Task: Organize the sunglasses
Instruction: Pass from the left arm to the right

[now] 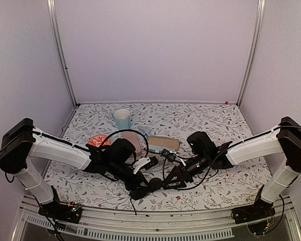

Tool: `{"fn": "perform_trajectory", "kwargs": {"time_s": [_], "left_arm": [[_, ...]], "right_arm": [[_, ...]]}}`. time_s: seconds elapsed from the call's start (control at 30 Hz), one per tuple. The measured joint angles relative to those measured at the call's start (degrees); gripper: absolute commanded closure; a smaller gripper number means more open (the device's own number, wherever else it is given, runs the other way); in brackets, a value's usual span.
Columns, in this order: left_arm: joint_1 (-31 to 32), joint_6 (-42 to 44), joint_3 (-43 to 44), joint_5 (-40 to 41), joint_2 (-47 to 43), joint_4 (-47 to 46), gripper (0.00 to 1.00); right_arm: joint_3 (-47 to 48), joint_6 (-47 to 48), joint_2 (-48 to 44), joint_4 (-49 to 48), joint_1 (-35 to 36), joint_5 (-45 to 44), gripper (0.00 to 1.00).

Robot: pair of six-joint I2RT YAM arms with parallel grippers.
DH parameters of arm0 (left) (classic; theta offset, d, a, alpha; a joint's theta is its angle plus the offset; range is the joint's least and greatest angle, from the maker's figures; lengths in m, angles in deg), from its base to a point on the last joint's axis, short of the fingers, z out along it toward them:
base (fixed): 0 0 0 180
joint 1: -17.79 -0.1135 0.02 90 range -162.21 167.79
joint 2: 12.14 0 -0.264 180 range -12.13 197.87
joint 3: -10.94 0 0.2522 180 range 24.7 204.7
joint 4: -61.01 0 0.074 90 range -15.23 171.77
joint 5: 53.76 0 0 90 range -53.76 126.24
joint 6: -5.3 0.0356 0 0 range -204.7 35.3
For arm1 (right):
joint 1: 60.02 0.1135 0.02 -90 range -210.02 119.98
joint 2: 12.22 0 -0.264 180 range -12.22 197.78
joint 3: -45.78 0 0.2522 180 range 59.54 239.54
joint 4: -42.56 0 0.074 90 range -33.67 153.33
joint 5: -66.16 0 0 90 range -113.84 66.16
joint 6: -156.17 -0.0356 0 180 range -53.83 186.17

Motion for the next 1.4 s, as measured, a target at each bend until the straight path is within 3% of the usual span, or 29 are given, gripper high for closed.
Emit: {"fn": "perform_trajectory", "kwargs": {"time_s": [0.2, 0.5, 0.8, 1.4], "left_arm": [[-0.07, -0.61, 0.33, -2.84, 0.61, -2.93, 0.92], [-0.28, -1.95, 0.5, -5.07, 1.31, -3.82, 0.91], [-0.28, -2.36, 0.57, -6.01, 1.81, -4.24, 0.91], [-0.28, -3.39, 0.63, -8.11, 2.51, -5.57, 0.91]], "right_arm": [[1.09, -0.22, 2.71, -0.04, 1.14, -0.5, 0.34], [3.43, -0.83, 5.16, -1.57, 1.29, -1.09, 0.55], [3.54, -0.94, 5.51, -2.47, 1.51, -1.2, 0.64], [3.19, 0.26, 5.55, -3.72, 1.51, -0.33, 0.65]]}}
